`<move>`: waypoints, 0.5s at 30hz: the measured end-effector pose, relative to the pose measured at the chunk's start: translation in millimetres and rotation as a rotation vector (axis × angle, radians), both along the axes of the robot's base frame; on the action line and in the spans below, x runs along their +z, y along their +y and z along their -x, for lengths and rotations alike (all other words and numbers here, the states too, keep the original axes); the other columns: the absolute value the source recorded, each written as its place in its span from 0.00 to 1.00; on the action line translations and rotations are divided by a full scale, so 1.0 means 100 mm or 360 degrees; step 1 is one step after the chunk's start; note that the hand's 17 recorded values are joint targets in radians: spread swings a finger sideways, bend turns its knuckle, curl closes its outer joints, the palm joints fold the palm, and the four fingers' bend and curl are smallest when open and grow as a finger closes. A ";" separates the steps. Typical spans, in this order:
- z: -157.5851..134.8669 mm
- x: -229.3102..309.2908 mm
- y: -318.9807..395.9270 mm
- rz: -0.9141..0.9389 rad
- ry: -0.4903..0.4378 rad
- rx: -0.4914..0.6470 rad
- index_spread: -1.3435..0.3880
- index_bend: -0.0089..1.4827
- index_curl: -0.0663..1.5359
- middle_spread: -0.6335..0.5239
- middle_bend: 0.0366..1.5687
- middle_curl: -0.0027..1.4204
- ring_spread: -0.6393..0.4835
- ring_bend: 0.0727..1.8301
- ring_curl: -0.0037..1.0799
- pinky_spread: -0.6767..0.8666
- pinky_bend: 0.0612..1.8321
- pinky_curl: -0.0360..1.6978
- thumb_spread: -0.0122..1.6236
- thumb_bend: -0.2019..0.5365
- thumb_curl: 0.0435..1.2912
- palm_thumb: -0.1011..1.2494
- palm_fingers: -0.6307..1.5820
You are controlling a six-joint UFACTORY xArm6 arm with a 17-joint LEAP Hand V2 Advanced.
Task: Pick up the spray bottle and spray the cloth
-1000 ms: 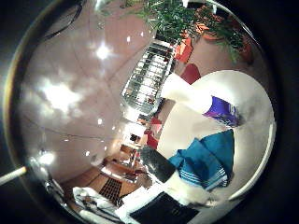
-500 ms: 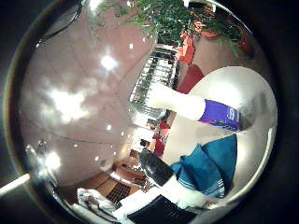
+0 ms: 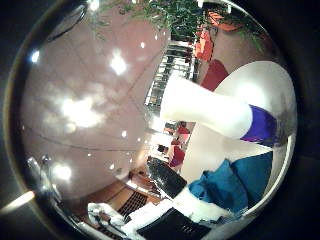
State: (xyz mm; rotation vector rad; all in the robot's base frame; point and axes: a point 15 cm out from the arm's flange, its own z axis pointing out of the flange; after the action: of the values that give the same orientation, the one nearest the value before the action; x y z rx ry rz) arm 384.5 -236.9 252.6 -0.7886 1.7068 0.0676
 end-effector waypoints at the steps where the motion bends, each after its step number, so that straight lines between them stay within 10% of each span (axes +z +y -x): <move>1: -0.04 0.00 -0.01 0.0003 0.0006 0.0003 0.74 0.11 0.20 0.76 0.14 0.24 0.78 0.20 0.24 0.66 0.19 0.20 0.66 0.24 0.20 0.42 0.31; 15: -0.50 -0.13 0.44 0.0077 0.0119 0.0142 0.72 0.11 0.22 0.61 0.27 0.29 0.66 0.33 0.28 0.61 0.14 0.18 0.63 0.26 0.22 0.53 0.50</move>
State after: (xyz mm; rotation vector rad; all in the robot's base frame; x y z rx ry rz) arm 434.1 -193.4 239.2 -0.9085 1.7487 0.1187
